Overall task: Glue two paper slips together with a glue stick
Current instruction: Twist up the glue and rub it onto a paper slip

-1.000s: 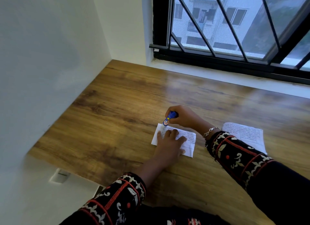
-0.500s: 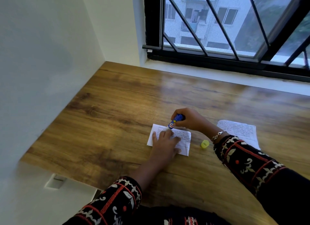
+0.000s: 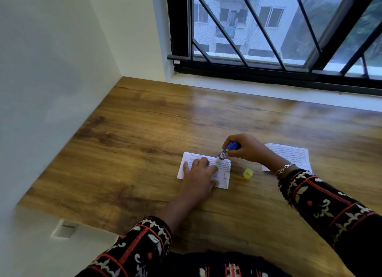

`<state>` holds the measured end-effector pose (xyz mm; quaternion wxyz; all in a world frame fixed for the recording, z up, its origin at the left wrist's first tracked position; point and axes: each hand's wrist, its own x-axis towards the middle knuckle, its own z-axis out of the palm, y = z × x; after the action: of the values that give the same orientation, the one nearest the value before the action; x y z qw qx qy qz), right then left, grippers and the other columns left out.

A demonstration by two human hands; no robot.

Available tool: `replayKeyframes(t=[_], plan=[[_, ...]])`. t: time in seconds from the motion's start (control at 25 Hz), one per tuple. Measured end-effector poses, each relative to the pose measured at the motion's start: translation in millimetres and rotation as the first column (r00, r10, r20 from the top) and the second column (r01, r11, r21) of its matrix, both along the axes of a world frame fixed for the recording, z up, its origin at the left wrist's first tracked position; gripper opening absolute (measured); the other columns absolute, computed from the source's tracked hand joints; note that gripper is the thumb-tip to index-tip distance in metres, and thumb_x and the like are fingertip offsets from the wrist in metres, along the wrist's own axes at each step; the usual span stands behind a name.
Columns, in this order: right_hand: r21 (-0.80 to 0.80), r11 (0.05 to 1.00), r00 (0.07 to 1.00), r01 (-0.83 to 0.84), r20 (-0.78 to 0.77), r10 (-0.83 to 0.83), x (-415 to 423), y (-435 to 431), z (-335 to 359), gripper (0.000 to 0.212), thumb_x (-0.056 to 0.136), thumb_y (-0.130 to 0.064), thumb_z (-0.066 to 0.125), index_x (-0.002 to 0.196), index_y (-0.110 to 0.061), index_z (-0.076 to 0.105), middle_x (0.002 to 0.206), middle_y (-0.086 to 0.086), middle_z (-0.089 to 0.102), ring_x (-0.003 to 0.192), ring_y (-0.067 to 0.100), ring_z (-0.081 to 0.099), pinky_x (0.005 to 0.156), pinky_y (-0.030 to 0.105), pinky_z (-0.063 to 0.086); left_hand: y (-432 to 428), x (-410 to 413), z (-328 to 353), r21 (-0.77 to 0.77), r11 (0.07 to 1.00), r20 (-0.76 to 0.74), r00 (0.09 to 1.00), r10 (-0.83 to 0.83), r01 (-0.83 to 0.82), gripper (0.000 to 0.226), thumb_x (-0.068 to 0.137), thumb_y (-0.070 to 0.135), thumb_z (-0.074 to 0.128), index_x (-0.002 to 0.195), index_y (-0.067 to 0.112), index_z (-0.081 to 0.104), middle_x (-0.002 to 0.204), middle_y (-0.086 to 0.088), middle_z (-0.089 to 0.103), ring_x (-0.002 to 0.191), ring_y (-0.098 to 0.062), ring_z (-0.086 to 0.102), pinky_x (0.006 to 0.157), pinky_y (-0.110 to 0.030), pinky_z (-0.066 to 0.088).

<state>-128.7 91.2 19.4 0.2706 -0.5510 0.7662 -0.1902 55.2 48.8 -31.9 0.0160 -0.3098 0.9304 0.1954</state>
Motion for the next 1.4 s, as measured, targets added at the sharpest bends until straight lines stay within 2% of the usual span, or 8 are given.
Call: replayKeyframes(t=[0.4, 0.48, 0.56, 0.68, 0.84, 1.08, 1.2, 1.4], plan=[[0.004, 0.999, 0.999, 0.047, 0.014, -0.048, -9.7, 18.9, 0.0, 0.012, 0.076, -0.014, 0.069, 0.087, -0.015, 0.066, 0.08, 0.001, 0.06, 0.066, 0.013, 0.053, 0.055, 0.017, 0.041, -0.7, -2.5, 4.7, -0.026, 1.0, 0.048, 0.999, -0.01, 0.012, 0.04, 0.087, 0.036, 0.054, 0.124, 0.025, 0.047, 0.134, -0.005, 0.042, 0.126, -0.024, 0.036, 0.111, -0.055, 0.021], [-0.005, 0.987, 0.965, 0.158, 0.213, -0.153, -11.2, 21.5, -0.3, 0.01, 0.077, -0.013, 0.068, 0.087, -0.015, 0.065, 0.077, 0.002, 0.06, 0.058, 0.01, 0.053, 0.048, 0.016, 0.043, 0.2, -3.0, 5.4, -0.063, 0.998, 0.072, 0.997, -0.021, 0.025, 0.036, 0.09, 0.033, 0.049, 0.125, 0.025, 0.045, 0.135, -0.007, 0.04, 0.126, -0.026, 0.036, 0.107, -0.055, 0.024], [-0.031, 0.957, 0.869, 0.288, 0.428, -0.248, -12.6, 23.9, 0.1, 0.009, 0.077, -0.012, 0.068, 0.086, -0.015, 0.066, 0.073, 0.004, 0.061, 0.055, 0.01, 0.053, 0.047, 0.018, 0.044, -0.3, -2.9, 5.9, -0.103, 0.994, 0.108, 0.994, -0.029, 0.04, 0.035, 0.092, 0.029, 0.044, 0.127, 0.025, 0.042, 0.137, -0.009, 0.038, 0.125, -0.027, 0.035, 0.1, -0.054, 0.03], [-0.069, 0.917, 0.791, 0.393, 0.535, -0.299, -12.4, 23.3, -2.4, 0.008, 0.077, -0.011, 0.067, 0.083, -0.017, 0.066, 0.07, 0.004, 0.062, 0.055, 0.011, 0.051, 0.048, 0.022, 0.043, -4.0, -6.5, 9.3, -0.145, 0.988, 0.164, 0.986, -0.034, 0.058, 0.039, 0.093, 0.026, 0.043, 0.131, 0.023, 0.038, 0.139, -0.012, 0.035, 0.126, -0.03, 0.034, 0.093, -0.051, 0.036], [-0.122, 0.879, 0.801, 0.461, 0.483, -0.353, -4.8, 12.1, -7.7, 0.006, 0.08, -0.015, 0.065, 0.083, -0.02, 0.063, 0.08, 0.006, 0.065, 0.065, 0.012, 0.058, 0.052, 0.019, 0.049, -6.3, -15.4, 16.6, -0.124, 0.992, 0.172, 0.985, -0.007, 0.029, 0.037, 0.092, 0.027, 0.046, 0.128, 0.019, 0.041, 0.137, -0.014, 0.038, 0.125, -0.031, 0.035, 0.095, -0.047, 0.037], [-0.169, 0.911, 0.894, 0.376, 0.327, -0.308, 6.1, -4.4, -13.2, 0.016, 0.08, -0.012, 0.065, 0.095, -0.006, 0.062, 0.089, 0.014, 0.067, 0.074, 0.022, 0.063, 0.066, 0.033, 0.055, -4.4, -16.5, 19.4, -0.121, 0.992, 0.163, 0.987, -0.009, 0.029, 0.038, 0.092, 0.027, 0.049, 0.128, 0.018, 0.041, 0.137, -0.014, 0.039, 0.124, -0.03, 0.035, 0.095, -0.046, 0.038], [-0.194, 0.912, 0.911, 0.361, 0.281, -0.301, 8.0, -8.1, -13.2, 0.016, 0.079, -0.011, 0.065, 0.094, -0.005, 0.063, 0.09, 0.015, 0.068, 0.072, 0.025, 0.063, 0.069, 0.04, 0.055, -4.3, -16.5, 20.1, -0.121, 0.992, 0.168, 0.986, -0.008, 0.028, 0.039, 0.092, 0.027, 0.048, 0.129, 0.018, 0.04, 0.137, -0.014, 0.039, 0.125, -0.03, 0.035, 0.096, -0.047, 0.037], [-0.201, 0.917, 0.925, 0.344, 0.242, -0.294, 8.9, -10.9, -12.9, 0.02, 0.079, -0.01, 0.066, 0.097, -0.004, 0.063, 0.095, 0.017, 0.067, 0.083, 0.031, 0.064, 0.078, 0.047, 0.055, -4.2, -17.2, 20.5, -0.121, 0.992, 0.176, 0.984, 0.001, 0.021, 0.041, 0.091, 0.027, 0.05, 0.129, 0.018, 0.04, 0.137, -0.014, 0.039, 0.125, -0.031, 0.035, 0.096, -0.047, 0.037]])
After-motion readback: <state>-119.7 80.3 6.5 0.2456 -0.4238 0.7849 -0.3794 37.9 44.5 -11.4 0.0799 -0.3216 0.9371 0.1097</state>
